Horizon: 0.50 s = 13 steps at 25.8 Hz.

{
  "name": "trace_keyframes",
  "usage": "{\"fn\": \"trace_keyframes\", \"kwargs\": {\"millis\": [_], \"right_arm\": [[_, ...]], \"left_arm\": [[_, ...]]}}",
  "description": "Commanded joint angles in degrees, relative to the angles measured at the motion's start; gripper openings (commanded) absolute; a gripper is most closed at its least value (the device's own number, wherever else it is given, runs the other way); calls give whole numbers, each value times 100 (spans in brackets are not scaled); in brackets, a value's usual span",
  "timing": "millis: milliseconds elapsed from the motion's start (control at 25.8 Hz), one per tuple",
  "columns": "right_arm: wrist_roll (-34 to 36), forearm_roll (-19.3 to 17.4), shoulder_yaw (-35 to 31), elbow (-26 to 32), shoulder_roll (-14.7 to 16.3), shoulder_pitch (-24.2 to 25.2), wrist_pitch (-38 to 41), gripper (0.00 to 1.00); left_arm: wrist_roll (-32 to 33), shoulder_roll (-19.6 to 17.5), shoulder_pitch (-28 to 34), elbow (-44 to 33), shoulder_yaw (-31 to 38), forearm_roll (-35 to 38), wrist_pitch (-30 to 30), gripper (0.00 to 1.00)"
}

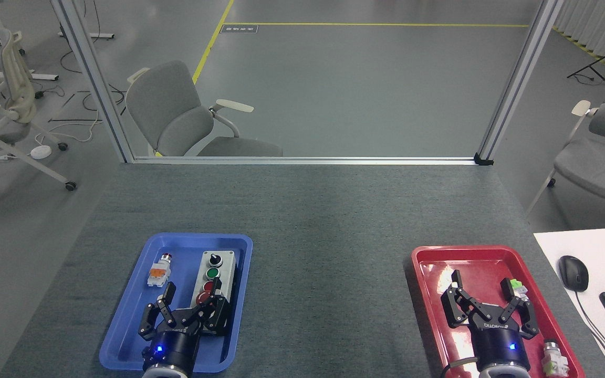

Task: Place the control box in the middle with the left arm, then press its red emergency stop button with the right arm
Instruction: 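Lower the left gripper onto the grey control box in the blue tray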

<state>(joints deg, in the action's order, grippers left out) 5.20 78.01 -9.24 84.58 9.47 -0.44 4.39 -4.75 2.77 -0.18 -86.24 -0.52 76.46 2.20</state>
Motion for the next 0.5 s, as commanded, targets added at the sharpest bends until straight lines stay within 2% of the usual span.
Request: {"fn": "trace_keyframes", "kwargs": {"millis": [0,116,465], "right_arm": [[-2,4,1,-3,20,0,9,98],[-19,4,10,-3,55,0,97,98],[-2,65,107,-3,99,0,229,98]], "left_arm": [[-26,-23,1,2,17,-9,9,99],[-430,-49,-26,-7,34,-26,0,99],[-457,-119,36,-60,-18,123,-26,99]]}}
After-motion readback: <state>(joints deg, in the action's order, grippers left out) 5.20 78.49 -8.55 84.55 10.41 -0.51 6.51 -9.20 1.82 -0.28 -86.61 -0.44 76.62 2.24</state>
